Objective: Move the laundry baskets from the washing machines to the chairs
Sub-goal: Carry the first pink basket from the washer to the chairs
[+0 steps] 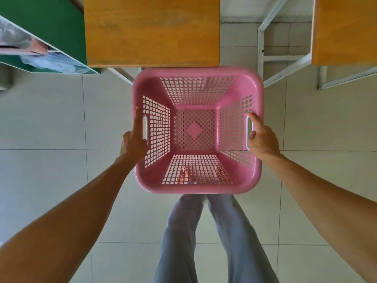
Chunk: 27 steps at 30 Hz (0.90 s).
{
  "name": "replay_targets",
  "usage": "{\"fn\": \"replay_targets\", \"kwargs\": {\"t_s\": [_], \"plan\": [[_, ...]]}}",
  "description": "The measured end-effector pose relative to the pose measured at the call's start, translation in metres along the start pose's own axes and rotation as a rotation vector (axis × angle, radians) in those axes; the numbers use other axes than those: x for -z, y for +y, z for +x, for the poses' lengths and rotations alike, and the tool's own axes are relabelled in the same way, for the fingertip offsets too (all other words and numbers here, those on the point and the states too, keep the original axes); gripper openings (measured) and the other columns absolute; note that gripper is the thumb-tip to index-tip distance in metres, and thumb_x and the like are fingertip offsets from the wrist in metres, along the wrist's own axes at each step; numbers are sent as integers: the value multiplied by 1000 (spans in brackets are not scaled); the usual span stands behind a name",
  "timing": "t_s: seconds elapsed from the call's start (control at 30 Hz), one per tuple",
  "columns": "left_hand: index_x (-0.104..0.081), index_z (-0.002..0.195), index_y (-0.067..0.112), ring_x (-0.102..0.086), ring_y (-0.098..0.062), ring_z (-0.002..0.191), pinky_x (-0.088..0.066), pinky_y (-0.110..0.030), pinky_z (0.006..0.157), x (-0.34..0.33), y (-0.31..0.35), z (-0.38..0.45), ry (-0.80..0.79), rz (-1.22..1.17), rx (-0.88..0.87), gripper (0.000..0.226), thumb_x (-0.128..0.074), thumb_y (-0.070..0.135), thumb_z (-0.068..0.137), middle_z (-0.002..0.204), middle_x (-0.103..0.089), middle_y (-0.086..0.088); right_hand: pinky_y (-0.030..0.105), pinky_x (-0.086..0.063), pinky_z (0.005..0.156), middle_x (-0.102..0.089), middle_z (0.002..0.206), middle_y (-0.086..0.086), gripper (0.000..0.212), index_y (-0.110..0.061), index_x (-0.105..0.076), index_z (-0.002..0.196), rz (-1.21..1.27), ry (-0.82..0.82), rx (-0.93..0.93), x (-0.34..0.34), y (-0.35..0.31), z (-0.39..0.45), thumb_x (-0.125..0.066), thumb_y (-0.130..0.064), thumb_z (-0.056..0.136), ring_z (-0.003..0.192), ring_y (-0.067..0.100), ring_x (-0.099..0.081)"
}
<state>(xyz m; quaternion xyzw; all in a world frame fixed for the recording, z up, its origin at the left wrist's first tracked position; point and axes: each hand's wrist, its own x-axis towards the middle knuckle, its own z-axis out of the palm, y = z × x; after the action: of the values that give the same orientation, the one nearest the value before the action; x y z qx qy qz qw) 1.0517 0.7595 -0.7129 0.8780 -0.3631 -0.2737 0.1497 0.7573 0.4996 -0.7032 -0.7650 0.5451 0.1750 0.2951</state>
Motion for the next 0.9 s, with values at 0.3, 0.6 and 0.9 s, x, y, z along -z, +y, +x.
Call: {"fn": "replay_targets", "kwargs": {"t_s": [0.3,0.6,0.9], "plan": [[8,158,22,-62,-15,64,-53,-23,51,-8,-2,-2,-35,-23,55,102,-68,20,89,126,-62,-15,28,-47,49,-62,105,16,65,-47,-22,158,-6,-39,37,11,3,5,-41,-14,105,62,23,-60],[-5,155,31,-59,-42,112,-53,-50,86,26,58,-22,-233,-70,428,91,-63,28,85,134,-56,-15,45,-63,74,-67,115,16,52,-35,-31,158,122,84,0,35,-23,-39,-35,-19,109,79,31,-68],[-55,127,11,-57,-13,84,-44,-18,63,81,176,-104,-393,-130,225,31,-55,18,97,111,-66,-3,43,-62,76,-56,85,1,51,-20,-30,161,141,64,50,53,-70,-167,-30,-31,111,79,20,-60]]}}
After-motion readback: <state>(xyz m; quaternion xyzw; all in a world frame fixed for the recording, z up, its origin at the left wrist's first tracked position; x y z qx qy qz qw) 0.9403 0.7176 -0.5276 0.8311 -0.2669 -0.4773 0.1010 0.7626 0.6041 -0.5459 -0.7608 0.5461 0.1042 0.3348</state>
